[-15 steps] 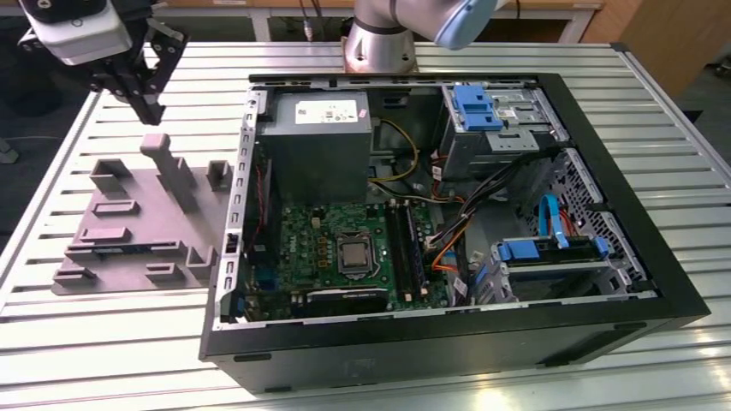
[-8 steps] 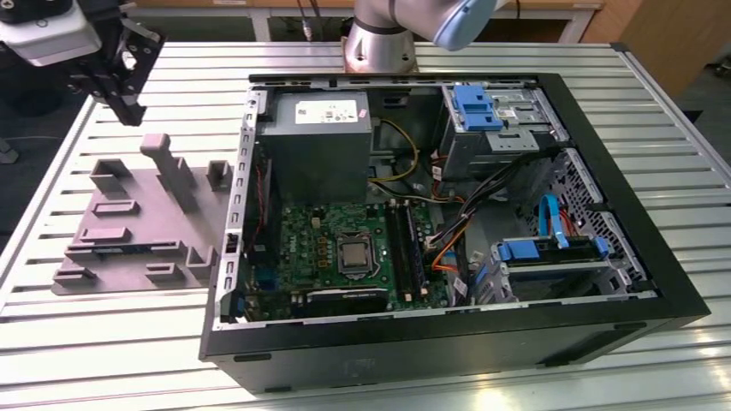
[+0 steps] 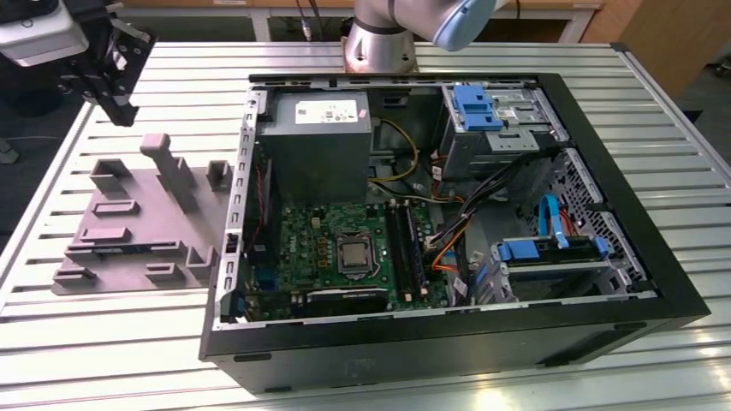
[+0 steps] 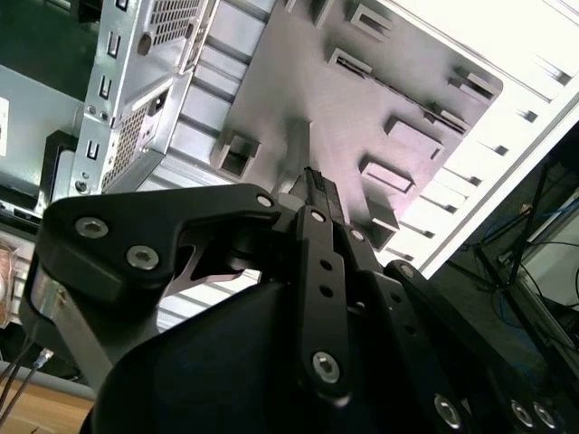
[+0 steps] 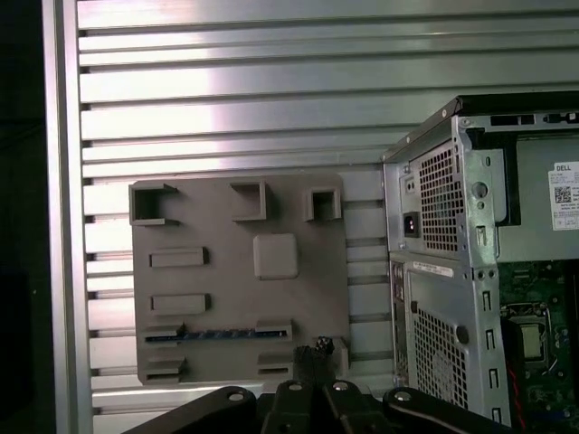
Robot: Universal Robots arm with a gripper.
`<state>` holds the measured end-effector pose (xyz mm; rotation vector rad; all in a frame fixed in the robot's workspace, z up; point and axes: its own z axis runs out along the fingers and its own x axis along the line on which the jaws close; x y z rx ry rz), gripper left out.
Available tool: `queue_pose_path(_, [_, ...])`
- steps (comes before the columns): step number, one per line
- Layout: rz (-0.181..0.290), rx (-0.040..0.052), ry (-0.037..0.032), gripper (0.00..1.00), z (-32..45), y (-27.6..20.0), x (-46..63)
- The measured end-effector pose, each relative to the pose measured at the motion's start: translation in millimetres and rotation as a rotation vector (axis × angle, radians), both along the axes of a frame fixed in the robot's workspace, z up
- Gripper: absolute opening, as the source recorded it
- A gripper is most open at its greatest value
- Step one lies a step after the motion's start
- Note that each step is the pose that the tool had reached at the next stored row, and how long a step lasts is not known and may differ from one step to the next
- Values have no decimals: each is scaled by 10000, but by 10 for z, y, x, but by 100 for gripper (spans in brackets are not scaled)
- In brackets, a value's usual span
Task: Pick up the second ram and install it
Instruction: 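Reach for the second ram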
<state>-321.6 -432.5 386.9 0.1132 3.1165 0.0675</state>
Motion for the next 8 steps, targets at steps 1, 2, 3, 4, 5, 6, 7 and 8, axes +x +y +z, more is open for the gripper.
queue_pose_path(1, [0,0,0,11,0,0,0])
queue_pose_path(2, [0,0,0,11,0,0,-1])
queue_pose_path(3, [0,0,0,11,0,0,-1])
queue_pose_path(4, [0,0,0,11,0,0,-1])
queue_pose_path(5, [0,0,-1,11,0,0,-2])
queue_pose_path(6, [0,1,0,11,0,0,-2])
queue_pose_path(7, [0,0,0,11,0,0,-2])
queue_pose_path(8, [0,0,0,11,0,0,-3])
